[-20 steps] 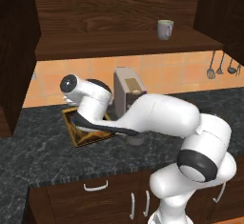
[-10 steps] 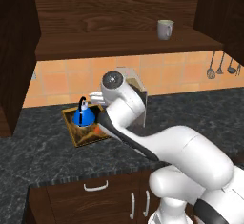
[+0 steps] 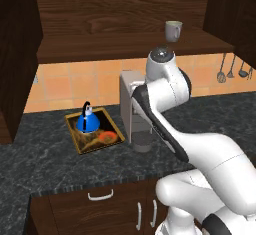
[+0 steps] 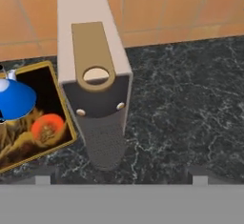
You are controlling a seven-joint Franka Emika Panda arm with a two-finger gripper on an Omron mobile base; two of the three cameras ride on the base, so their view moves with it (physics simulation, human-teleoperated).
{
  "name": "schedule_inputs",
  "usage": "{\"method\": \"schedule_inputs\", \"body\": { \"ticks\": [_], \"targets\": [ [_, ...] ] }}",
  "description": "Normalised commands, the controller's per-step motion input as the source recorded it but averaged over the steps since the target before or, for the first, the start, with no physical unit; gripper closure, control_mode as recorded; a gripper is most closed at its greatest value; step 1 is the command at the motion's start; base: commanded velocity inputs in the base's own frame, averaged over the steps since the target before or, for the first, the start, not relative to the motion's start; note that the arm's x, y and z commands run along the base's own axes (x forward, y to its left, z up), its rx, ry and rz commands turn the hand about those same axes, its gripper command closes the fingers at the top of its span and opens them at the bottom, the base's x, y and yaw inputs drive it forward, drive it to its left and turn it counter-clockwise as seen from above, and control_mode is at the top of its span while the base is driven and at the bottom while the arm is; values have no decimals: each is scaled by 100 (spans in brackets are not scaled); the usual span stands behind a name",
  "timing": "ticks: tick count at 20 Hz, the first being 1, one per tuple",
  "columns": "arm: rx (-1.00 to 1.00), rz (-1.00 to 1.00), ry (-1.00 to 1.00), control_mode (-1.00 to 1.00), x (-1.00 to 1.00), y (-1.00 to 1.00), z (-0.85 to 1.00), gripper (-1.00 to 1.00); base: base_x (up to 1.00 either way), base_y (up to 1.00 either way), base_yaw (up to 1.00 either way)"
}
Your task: Pick the kettle from the counter and place it on the tray. Then pick the mug from the cabinet and place it on the tray. Then close the cabinet doors.
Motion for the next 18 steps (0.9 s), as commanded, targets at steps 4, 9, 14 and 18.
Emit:
{"method": "schedule_inputs", "body": {
  "ticks": [4,9,14,18],
  "targets": [
    [-1,8,-2,-100,6,-61,39,-100,0,0,0],
    [0,10,-11,-100,11,-66,43,-100,0,0,0],
    [4,9,-15,-100,24,-55,62,-100,0,0,0],
    [4,7,-25,-100,22,-38,40,-100,0,0,0]
  ]
}}
